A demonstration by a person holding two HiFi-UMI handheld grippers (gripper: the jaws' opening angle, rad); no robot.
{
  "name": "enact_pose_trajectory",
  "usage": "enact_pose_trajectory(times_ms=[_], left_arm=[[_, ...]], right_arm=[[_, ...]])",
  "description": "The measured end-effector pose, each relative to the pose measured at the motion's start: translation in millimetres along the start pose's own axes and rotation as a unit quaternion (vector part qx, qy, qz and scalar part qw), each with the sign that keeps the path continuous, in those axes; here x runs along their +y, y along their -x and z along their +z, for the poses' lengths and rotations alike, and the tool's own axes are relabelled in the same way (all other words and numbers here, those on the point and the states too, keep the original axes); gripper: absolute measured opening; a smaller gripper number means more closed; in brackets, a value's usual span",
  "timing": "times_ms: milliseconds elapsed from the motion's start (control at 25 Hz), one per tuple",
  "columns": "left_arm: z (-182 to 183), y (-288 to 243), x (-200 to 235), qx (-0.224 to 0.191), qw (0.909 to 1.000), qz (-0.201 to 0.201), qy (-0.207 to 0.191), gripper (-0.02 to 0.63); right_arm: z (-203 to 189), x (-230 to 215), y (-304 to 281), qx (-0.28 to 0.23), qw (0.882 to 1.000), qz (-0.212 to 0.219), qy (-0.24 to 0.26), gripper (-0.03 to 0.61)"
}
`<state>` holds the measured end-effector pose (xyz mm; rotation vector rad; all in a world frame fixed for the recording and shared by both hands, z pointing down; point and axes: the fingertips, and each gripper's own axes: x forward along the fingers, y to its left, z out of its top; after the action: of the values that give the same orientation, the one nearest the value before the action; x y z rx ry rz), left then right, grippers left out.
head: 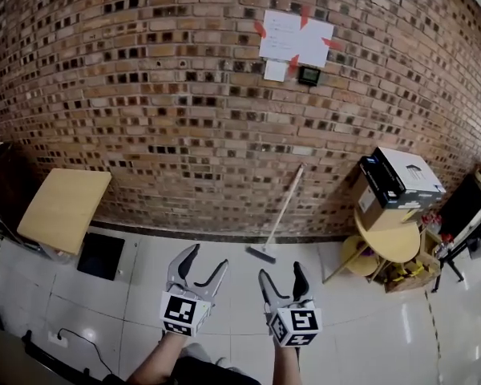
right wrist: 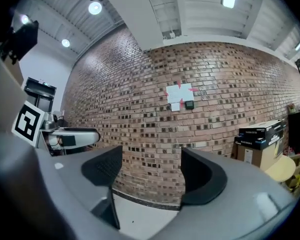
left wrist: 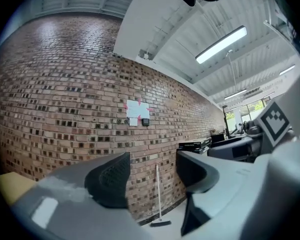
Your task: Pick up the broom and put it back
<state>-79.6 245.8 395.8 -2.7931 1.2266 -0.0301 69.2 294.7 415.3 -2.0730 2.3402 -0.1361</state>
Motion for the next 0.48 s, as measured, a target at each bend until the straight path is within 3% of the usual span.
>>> enact_pose_trajectory(times_ms=[120, 320, 480], left_arm=[[-9, -27, 24, 0.006, 0.9999, 0.010, -0.004, 0.288], [-26, -94, 59, -0.002, 1.0000, 0.009, -0.001, 0.288], [-21, -163, 100, -0.019, 0.9997, 0.000, -0.013, 0.288]], right_arm=[[-5, -3, -38, 0.006, 1.000, 0.017, 0.001, 0.372], [-20, -1, -114, 0.031, 0.995, 0.081, 0.044, 0.373], [-2, -26, -193, 0.017, 0.997, 0.071, 0.040, 0.372]])
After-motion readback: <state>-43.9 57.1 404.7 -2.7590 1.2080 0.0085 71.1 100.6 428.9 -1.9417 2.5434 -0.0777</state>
